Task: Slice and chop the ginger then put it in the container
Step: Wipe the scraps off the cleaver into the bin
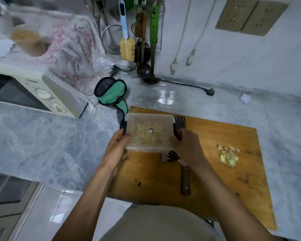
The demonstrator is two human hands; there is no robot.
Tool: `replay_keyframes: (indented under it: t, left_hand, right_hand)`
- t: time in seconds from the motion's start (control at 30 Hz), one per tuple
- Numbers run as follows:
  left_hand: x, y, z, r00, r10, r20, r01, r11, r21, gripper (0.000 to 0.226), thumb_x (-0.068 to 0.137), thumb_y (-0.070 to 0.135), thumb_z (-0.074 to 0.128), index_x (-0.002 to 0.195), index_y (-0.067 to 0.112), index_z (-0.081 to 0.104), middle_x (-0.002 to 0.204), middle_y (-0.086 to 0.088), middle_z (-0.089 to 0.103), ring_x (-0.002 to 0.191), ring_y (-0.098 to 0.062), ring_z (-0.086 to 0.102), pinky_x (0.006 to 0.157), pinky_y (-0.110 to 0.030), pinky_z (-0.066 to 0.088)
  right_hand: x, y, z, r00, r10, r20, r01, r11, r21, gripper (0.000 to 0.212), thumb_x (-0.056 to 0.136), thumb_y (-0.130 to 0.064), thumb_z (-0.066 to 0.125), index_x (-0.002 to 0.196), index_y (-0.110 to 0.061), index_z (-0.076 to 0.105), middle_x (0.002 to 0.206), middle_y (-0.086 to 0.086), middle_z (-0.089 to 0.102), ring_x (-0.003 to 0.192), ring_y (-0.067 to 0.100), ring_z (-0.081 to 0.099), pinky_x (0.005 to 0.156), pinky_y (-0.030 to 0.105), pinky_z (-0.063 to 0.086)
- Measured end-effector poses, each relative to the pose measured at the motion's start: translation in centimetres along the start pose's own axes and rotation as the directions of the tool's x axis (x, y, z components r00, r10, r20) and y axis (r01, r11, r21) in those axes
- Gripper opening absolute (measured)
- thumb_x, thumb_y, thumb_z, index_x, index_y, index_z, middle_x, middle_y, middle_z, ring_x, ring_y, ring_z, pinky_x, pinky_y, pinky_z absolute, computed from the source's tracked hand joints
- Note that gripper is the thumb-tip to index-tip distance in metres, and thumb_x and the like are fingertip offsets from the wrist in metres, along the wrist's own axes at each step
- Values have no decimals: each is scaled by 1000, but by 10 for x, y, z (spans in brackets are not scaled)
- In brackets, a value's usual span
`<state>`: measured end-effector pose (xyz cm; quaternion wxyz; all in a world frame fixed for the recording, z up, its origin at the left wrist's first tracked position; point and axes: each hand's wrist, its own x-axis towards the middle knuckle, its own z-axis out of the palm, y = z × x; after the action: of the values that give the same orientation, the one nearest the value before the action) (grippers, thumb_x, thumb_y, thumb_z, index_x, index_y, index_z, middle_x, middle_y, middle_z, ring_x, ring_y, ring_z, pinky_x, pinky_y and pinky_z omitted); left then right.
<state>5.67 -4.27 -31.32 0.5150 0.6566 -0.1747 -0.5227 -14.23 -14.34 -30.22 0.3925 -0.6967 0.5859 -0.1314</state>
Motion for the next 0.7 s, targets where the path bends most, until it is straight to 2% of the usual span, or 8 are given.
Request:
replay_keyframes:
  t: [0.03,0.13,0.2,0.27,0.4,0.57,0.63,0.7]
  left_hand:
    - [11,10,28,995,1,98,-5,999,36,37,92,33,67,127,30,57,116,1,70,101,-16,70,84,-37,56]
    - [23,12,46,999,10,53,-9,1000,-15,25,94,23,64,113,39,57,105,4,73,92,-16,72,77,-34,59]
    - [38,21,69,998,-10,55,13,999,-52,21,95,24,62,109,41,58,106,2,73,93,-20,71,70,-35,57]
    - [62,30,90,998,26,62,-23,999,-46,23,96,26,62,118,33,60,113,-3,71,95,-23,69,66,-30,56]
    - [117,57,136,994,100,46,-105,985,135,37,91,32,57,127,27,59,117,-3,67,102,-21,66,92,-42,54]
    - [173,71,176,1000,-3,-32,8,986,164,36,92,27,57,124,13,64,113,-8,68,97,-28,67,94,-41,55]
    - [181,70,183,998,20,-54,-5,965,261,31,93,22,59,121,10,64,109,-8,66,98,-28,66,90,-34,54]
    - [181,72,188,999,2,-49,18,915,403,19,92,17,62,109,8,65,97,-10,65,94,-29,65,88,-35,55]
  right_hand:
    - [2,8,-25,996,38,-76,-37,999,18,26,96,-13,56,72,-12,49,62,0,47,47,10,40,37,15,28]
    - [7,11,-38,995,48,-87,-43,998,54,21,99,-18,57,84,-4,62,73,10,65,61,20,58,49,19,39]
    - [8,21,-59,984,104,-144,-88,989,117,24,99,-28,60,92,-6,65,83,12,72,78,27,67,69,36,53]
    - [8,30,-76,973,126,-192,-102,986,130,26,98,-32,61,93,-7,65,85,11,72,83,28,67,77,44,53]
    - [7,44,-100,966,178,-187,-152,978,142,26,99,-32,61,94,-7,65,82,8,73,81,24,69,77,42,54]
    - [10,44,-110,968,196,-158,-162,966,204,26,101,-29,60,91,-6,65,78,7,72,77,23,71,78,45,56]
    - [13,40,-110,970,186,-156,-149,964,219,29,101,-27,60,90,0,65,78,11,72,76,27,71,78,49,57]
    - [15,39,-110,973,171,-155,-134,965,227,34,100,-26,60,92,6,65,79,14,72,76,31,71,77,52,57]
